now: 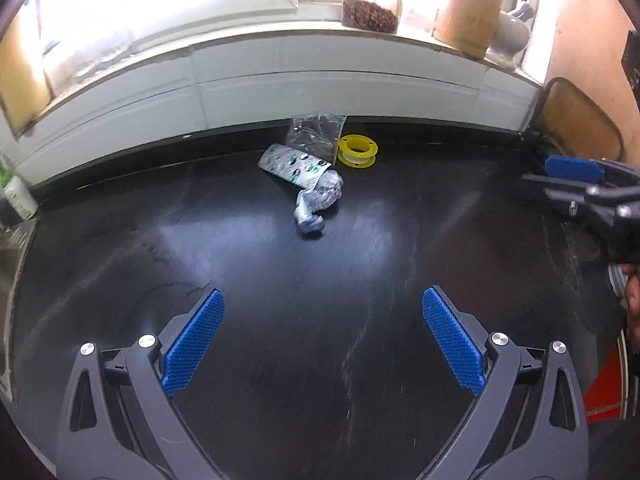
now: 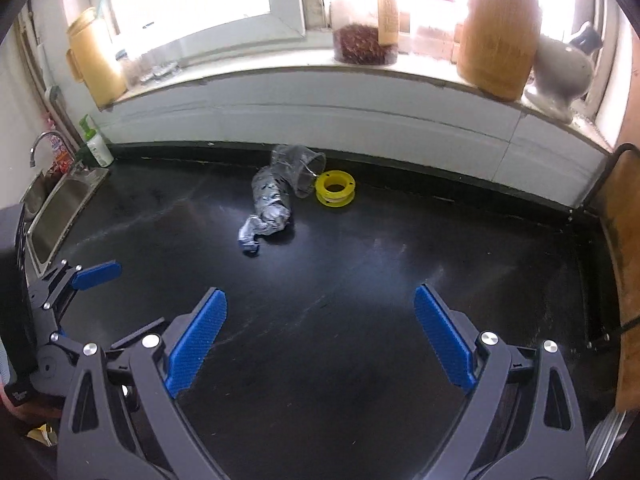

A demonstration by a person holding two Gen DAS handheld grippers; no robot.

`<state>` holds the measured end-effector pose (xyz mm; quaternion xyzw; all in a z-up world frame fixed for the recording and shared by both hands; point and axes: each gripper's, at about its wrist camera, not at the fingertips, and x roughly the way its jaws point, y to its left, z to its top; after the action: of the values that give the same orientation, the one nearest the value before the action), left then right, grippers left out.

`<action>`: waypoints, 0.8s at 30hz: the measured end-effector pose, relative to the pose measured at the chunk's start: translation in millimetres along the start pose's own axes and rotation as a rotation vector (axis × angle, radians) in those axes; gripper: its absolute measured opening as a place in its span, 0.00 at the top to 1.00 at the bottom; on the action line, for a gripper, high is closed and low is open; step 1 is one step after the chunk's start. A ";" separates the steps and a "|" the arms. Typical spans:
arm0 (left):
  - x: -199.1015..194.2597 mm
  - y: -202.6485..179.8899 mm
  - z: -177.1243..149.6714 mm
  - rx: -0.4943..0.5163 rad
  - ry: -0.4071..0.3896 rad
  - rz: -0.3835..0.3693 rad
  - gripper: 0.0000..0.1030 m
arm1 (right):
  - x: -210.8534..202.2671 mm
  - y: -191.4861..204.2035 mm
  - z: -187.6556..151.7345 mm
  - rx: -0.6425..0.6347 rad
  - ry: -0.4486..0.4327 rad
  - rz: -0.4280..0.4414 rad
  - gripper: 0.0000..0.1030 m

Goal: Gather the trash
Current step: 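Move both open tools back toward the blister pack and foil on the countertop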

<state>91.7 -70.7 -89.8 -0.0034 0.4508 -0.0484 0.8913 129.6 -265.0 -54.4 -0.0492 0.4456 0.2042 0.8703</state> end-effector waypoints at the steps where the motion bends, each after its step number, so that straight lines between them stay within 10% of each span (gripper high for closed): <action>1: 8.5 -1.5 4.1 0.001 0.002 -0.002 0.06 | 7.0 -1.9 2.7 -0.004 0.010 0.003 0.11; 12: 123.4 1.6 33.9 0.036 0.083 -0.001 0.06 | 146.8 -25.2 33.2 -0.052 0.164 0.034 0.11; 24: 163.1 7.6 55.7 0.013 0.039 -0.027 0.07 | 230.7 -18.8 86.1 -0.119 0.125 0.050 0.12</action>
<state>233.2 -79.8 -188.2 -0.0026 0.4675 -0.0636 0.8817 322.0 -187.2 -188.3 -0.1023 0.4871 0.2485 0.8310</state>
